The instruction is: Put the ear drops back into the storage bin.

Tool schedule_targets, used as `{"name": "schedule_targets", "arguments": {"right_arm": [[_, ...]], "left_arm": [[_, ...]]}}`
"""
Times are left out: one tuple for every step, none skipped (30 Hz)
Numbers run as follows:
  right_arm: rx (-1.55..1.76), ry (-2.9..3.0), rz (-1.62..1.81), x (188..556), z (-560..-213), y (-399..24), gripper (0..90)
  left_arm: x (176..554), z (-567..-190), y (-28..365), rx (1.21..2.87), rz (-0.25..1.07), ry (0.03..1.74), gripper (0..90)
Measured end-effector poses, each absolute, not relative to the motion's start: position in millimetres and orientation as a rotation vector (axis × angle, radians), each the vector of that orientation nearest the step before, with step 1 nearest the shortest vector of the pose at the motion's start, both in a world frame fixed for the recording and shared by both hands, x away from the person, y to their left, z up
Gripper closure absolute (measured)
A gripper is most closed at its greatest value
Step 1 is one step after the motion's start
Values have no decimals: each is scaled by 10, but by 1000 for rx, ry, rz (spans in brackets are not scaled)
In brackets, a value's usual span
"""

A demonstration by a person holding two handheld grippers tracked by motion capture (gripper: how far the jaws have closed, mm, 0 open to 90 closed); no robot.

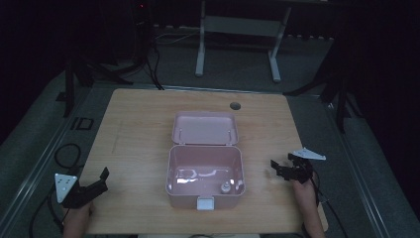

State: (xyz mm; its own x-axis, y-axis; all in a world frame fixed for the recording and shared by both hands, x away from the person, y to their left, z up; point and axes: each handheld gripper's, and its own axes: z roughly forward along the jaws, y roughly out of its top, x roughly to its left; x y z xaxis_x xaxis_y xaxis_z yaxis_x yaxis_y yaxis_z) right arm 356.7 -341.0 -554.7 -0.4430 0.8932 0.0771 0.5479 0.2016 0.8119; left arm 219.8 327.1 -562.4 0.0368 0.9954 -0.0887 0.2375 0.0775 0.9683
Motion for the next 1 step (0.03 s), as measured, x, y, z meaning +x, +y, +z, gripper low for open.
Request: {"name": "schedule_targets", "arguments": {"right_arm": [[1335, 2072, 1141, 3566, -5544, -3410, 136]], "left_arm": [[2199, -5624, 3271, 1339, 990, 1383, 5]]}}
